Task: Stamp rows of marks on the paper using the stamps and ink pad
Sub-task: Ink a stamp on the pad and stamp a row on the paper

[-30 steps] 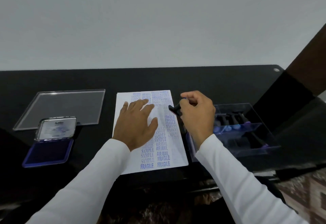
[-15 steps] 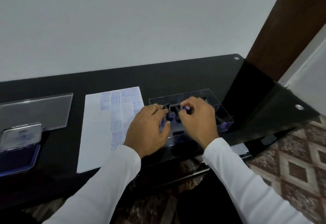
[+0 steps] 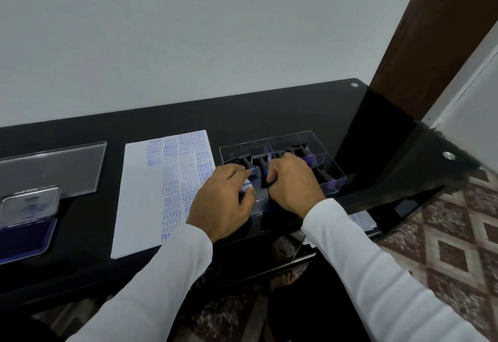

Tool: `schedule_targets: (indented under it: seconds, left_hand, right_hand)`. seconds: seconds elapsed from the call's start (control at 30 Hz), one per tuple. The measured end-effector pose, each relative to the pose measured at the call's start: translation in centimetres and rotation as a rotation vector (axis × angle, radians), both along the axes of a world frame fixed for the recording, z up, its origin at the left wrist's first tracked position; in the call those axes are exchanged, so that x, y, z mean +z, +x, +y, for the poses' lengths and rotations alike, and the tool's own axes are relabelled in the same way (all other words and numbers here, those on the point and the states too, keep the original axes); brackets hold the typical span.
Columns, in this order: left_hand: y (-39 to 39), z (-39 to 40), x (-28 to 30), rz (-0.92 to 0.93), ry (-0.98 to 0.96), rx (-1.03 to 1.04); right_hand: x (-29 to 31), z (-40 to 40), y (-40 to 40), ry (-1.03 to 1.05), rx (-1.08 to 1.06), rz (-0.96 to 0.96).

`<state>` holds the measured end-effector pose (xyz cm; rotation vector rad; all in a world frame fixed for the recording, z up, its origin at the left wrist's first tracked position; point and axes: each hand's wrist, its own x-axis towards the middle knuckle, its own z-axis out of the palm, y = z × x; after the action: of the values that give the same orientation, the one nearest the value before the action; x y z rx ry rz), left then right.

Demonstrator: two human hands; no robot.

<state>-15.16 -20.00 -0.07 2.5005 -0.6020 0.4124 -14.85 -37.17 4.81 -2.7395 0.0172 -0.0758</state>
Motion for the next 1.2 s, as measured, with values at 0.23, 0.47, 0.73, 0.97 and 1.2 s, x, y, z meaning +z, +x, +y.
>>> schedule_targets:
  seconds: [0.23, 0.47, 0.73, 0.97, 1.2]
  left_hand:
    - [0.1, 0.1, -0.1, -0.004, 0.005, 0.007]
    - [0.0, -0.2, 0.1, 0.012, 0.004, 0.026]
    - [0.2, -2.1, 1.4, 0.019, 0.007, 0.016]
    - [0.7, -5.2, 2.0, 0.03, 0.043, -0.065]
    - [1.5, -7.4, 1.8, 0.031, 0.093, -0.1]
  right_hand:
    - [0.2, 0.3, 1.4, -0.111, 0.008, 0.106]
    - [0.0, -0.4, 0.9, 0.034, 0.004, 0.034]
    - [0.6, -3.0, 0.1, 0.083, -0.083, -0.042]
    - [0.9, -7.2, -0.8, -0.09, -0.193, -0.047]
    - [0.7, -8.2, -0.9, -0.274, -0.141, -0.014]
